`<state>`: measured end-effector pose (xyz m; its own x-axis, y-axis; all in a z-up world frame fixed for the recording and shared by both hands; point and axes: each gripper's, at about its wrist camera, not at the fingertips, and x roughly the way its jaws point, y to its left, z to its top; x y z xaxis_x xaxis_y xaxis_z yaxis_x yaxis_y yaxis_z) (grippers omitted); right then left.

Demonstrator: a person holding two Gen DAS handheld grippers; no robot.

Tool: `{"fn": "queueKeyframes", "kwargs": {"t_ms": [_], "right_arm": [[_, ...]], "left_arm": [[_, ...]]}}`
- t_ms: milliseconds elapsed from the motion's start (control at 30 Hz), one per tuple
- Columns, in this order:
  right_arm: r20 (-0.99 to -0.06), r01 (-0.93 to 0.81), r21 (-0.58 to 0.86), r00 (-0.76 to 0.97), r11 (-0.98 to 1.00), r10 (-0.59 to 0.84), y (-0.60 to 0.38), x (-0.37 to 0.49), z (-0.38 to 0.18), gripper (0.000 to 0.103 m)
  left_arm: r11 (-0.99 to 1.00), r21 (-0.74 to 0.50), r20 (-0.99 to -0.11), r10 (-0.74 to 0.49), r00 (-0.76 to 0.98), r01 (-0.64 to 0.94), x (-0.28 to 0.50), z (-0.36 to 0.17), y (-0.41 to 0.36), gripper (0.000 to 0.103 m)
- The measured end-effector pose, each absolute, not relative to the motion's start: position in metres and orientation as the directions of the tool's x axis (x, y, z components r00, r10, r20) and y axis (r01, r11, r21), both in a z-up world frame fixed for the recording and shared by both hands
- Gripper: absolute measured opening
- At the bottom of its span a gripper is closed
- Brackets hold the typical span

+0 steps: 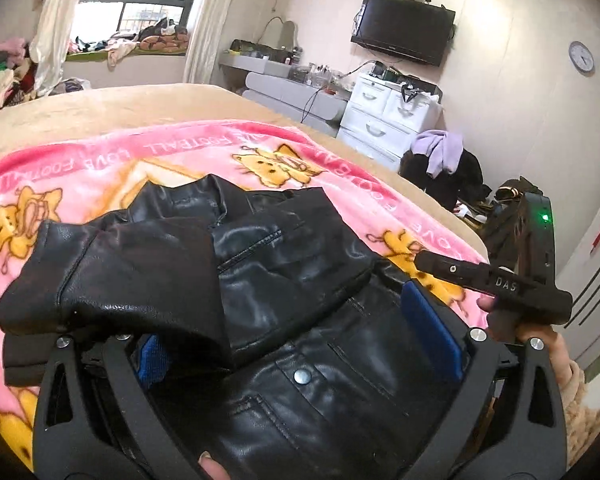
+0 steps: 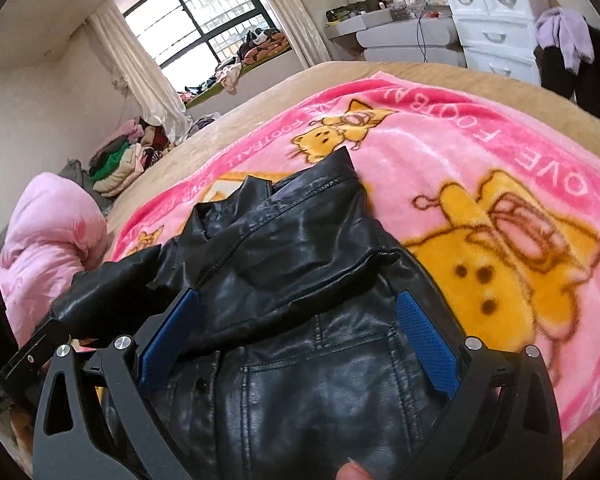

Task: Fold large clothes
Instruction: 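Fold the held sleeve over the jacket body with the left gripper and release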

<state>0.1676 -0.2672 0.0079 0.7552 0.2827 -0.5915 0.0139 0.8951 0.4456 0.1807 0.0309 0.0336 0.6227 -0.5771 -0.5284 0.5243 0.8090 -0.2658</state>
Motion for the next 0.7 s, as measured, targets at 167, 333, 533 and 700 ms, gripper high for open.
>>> {"fn": "queueKeyframes", "kwargs": {"t_ms": [167,333,533,700], "right_arm": [[-0.558,0.064,0.452,0.798,0.89,0.226,-0.291,0.156,0.023,0.098],[-0.53,0.103,0.46,0.829,0.882,0.18,-0.32,0.143,0.036,0.098],[-0.531,0.122,0.488,0.828,0.864,0.183,-0.334,0.14,0.031,0.098],[-0.529,0.124,0.488,0.829,0.864,0.18,-0.337,0.139,0.033,0.098]], "left_arm": [[0.801,-0.219,-0.605,-0.559,0.567,0.557,0.186,0.006,-0.006,0.094],[0.809,0.007,-0.741,-0.391,0.547,0.588,0.178,-0.035,-0.057,0.094],[0.737,0.154,-0.779,-0.319,0.54,0.658,0.157,-0.056,-0.087,0.094],[0.729,0.143,-0.758,-0.355,0.548,0.67,0.152,-0.045,-0.084,0.094]]}}
